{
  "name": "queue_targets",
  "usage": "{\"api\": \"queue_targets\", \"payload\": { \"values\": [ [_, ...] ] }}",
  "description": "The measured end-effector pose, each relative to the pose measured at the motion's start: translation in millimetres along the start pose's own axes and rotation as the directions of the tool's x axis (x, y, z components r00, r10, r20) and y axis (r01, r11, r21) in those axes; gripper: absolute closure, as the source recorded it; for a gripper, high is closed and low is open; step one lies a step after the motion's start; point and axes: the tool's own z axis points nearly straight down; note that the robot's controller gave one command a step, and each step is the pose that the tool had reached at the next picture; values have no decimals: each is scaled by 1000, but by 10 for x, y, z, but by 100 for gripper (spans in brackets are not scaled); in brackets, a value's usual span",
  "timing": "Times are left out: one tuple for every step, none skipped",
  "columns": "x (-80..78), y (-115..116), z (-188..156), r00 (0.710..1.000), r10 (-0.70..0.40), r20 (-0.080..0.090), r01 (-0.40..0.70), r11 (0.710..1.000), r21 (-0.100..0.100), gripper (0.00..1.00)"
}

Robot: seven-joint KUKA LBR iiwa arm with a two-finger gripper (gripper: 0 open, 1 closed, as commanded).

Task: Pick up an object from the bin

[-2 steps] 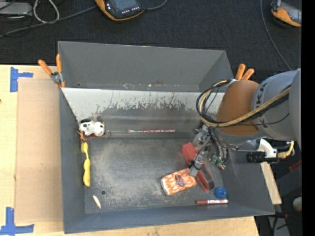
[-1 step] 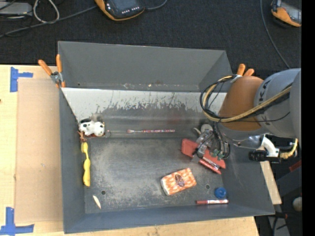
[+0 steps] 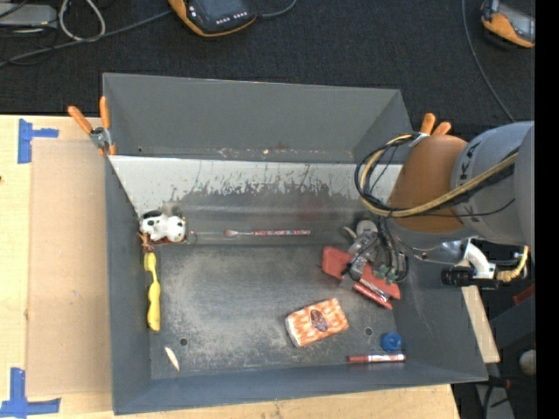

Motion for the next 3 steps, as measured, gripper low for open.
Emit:
{"api": "queue_targets", "payload": {
  "values": [
    [48,-21,-189,1000,-3,-18,3,1000,7,100],
    [27,-10,-573,1000,-6,-13,6,1000,5,100],
    [19,-8,-754,1000,-6,-11,6,1000,4,100]
  ]
}}
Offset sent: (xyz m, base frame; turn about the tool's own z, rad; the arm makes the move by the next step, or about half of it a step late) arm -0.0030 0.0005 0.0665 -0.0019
